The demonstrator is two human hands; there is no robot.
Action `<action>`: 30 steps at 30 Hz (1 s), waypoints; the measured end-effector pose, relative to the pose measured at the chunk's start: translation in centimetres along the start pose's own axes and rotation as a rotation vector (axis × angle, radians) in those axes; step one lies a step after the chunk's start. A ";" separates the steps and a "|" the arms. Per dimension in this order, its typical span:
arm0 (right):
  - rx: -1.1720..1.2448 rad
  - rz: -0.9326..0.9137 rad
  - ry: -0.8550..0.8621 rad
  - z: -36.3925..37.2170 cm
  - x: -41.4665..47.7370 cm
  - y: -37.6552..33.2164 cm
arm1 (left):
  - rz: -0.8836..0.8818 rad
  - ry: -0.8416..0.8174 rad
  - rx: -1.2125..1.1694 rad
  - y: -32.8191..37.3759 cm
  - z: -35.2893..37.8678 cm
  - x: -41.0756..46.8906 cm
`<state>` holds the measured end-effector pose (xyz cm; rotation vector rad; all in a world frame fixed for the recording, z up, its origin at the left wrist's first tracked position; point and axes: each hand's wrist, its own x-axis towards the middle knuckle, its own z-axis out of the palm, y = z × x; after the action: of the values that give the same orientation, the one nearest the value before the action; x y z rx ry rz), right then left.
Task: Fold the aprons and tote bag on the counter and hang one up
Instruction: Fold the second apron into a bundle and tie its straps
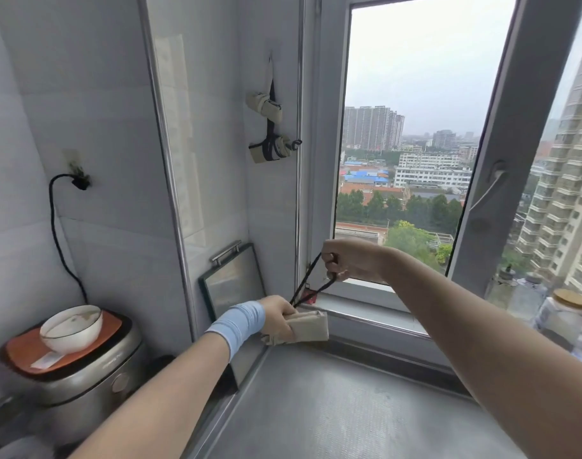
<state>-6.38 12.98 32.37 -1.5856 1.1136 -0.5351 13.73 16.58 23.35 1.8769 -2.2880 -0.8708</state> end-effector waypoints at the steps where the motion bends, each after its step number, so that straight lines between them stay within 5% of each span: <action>1: 0.048 -0.029 -0.029 0.2 -0.2 0.2 | -0.019 0.078 -0.086 -0.5 0.1 0.4; 6: 0.484 0.012 -0.068 2.5 -0.9 4.3 | -0.078 0.443 -0.569 -2.2 0.0 1.3; 10: 0.810 0.150 -0.175 4.1 -0.1 11.2 | 0.061 0.422 -0.979 -3.2 0.5 0.9; 17: 0.539 0.494 -0.141 4.9 1.6 17.9 | 0.271 0.099 -0.663 -3.2 6.1 1.1; 21: 0.231 0.594 -0.156 4.6 2.8 19.2 | 0.198 0.037 -0.411 -4.2 10.5 2.7; 30: -0.345 0.388 0.158 8.6 6.4 24.8 | 0.133 0.169 0.087 -4.0 17.9 5.7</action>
<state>-6.00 12.11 5.37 -1.5763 1.6576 -0.2167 8.94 17.83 4.79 1.7308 -2.3491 -0.5824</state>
